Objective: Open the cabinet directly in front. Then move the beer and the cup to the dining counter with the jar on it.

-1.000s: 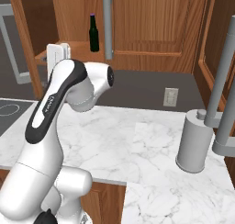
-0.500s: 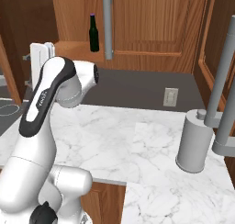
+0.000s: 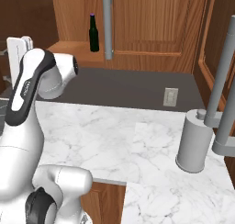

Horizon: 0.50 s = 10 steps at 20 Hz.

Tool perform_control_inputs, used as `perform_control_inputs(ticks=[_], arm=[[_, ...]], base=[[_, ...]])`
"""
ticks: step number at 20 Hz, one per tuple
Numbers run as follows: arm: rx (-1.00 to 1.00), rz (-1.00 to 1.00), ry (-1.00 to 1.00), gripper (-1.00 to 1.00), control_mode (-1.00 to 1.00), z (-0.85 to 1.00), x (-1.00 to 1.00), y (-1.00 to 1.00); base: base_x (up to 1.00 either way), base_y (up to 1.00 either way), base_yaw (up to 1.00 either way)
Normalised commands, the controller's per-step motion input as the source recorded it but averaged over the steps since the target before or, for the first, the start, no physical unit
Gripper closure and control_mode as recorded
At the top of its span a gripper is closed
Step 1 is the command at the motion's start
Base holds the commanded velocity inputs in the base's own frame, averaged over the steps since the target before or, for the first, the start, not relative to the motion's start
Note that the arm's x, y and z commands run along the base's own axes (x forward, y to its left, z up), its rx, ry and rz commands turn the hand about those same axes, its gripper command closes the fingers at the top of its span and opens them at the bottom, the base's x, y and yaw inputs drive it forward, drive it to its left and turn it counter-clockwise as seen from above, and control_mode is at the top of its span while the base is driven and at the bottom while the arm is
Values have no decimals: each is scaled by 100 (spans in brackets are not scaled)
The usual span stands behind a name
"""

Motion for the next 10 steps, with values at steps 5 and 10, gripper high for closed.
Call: perform_control_inputs(ticks=[5,10], arm=[[0,6,-5,-100,-100,19,-15,58],[0,4,-7,-100,-100,11,-22,49]], base=[[0,0,0],[0,0,0]])
